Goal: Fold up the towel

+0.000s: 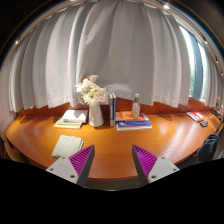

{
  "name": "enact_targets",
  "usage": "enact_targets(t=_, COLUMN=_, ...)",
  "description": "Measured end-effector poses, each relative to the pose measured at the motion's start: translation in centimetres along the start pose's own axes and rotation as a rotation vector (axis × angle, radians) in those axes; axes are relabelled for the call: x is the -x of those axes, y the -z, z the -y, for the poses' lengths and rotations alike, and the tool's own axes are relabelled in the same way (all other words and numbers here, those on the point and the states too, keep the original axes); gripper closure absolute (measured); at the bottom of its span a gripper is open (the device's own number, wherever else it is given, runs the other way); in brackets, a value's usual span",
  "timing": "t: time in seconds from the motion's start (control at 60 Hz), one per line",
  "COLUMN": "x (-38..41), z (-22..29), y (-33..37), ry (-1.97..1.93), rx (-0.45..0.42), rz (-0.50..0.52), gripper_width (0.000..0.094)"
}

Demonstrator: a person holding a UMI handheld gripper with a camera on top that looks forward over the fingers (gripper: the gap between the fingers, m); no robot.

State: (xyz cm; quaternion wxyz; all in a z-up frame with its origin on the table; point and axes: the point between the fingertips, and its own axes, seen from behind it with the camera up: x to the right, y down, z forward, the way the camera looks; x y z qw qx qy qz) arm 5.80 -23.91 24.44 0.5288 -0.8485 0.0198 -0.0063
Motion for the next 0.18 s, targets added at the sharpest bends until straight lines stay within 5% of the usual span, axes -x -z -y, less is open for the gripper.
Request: enact_targets(t=0.183, x=0.21, z=-0.93, y=0.40, ry=-0.004, rx=0.017, rz=0.005, gripper_width=0.0193)
